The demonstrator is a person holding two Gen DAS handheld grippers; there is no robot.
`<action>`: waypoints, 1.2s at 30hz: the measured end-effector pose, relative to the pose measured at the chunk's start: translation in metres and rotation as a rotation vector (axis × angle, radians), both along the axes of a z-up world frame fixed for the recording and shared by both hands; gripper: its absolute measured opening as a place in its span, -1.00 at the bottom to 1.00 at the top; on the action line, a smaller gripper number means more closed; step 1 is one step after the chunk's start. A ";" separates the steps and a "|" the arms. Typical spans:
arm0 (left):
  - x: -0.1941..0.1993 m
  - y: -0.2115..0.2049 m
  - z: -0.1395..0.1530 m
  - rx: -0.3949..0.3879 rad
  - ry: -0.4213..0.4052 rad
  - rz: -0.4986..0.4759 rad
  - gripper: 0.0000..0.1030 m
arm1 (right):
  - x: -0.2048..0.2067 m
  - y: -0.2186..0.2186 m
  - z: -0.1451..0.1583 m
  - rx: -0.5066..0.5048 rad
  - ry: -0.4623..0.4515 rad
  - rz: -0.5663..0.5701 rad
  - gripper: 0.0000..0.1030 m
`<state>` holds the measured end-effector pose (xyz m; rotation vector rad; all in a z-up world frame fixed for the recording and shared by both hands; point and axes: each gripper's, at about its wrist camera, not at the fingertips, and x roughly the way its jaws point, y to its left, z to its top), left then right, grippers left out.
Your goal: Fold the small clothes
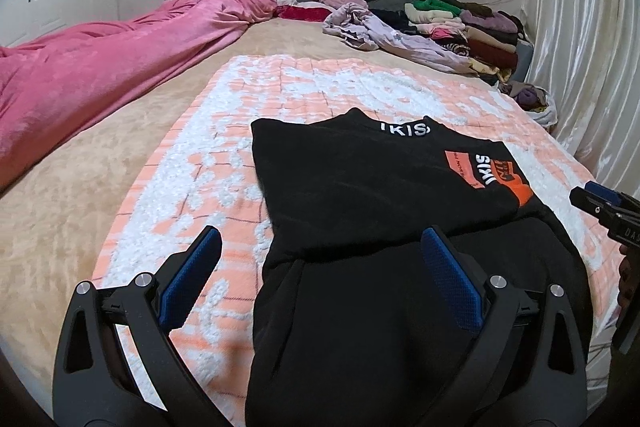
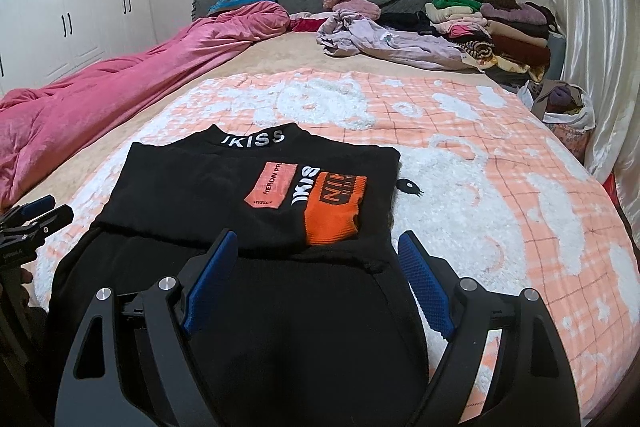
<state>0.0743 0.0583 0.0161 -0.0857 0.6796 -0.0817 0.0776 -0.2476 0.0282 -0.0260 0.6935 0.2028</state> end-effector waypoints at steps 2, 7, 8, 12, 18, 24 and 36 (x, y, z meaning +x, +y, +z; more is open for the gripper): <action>-0.003 0.001 0.000 0.004 0.001 0.000 0.81 | 0.000 0.000 0.001 0.002 -0.001 0.001 0.58; -0.010 0.002 -0.001 0.011 0.009 0.001 0.81 | -0.011 -0.006 0.003 0.005 -0.006 0.004 0.58; -0.011 0.002 -0.001 0.012 0.010 0.002 0.81 | -0.012 -0.006 0.003 0.005 -0.007 0.004 0.58; -0.018 0.003 0.000 0.023 0.014 0.005 0.81 | -0.017 -0.009 0.003 0.005 -0.004 0.009 0.58; -0.027 0.004 0.000 0.031 0.020 0.007 0.81 | -0.023 -0.012 0.002 0.006 0.000 0.014 0.58; -0.037 0.010 -0.003 0.041 0.040 0.018 0.81 | -0.031 -0.018 -0.001 0.006 0.012 0.016 0.58; -0.051 0.027 -0.012 0.038 0.087 0.057 0.81 | -0.044 -0.028 -0.016 0.007 0.055 0.022 0.58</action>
